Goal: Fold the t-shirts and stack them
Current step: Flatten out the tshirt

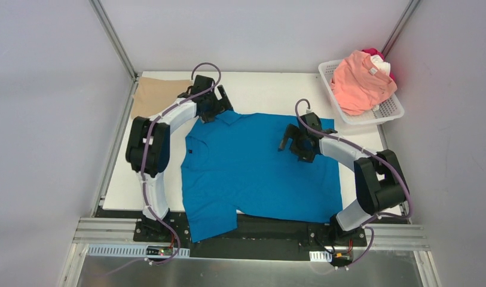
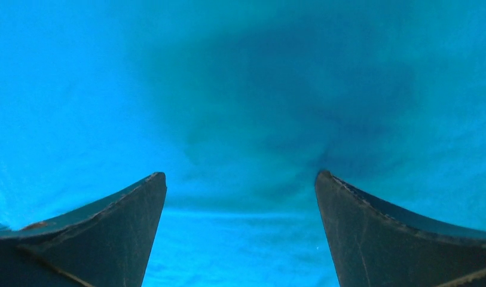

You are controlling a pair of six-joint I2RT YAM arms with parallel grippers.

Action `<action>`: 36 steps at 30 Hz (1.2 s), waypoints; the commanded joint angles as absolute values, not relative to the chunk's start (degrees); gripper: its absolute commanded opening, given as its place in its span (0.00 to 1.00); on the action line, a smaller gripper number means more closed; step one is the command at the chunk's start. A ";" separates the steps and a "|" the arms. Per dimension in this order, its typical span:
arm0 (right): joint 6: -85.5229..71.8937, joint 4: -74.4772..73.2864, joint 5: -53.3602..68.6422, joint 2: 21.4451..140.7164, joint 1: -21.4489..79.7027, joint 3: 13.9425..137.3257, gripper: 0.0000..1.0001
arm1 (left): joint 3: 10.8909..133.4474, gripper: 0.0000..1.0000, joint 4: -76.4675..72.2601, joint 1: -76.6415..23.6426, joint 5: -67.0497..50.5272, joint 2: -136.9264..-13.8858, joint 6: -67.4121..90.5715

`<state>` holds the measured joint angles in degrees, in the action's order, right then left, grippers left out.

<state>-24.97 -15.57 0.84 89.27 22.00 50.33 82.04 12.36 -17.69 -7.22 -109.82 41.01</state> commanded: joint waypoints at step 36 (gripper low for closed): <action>-21.65 -15.81 0.77 96.96 22.04 53.92 0.99 | 81.63 0.99 0.26 -18.54 -8.01 -114.99 45.87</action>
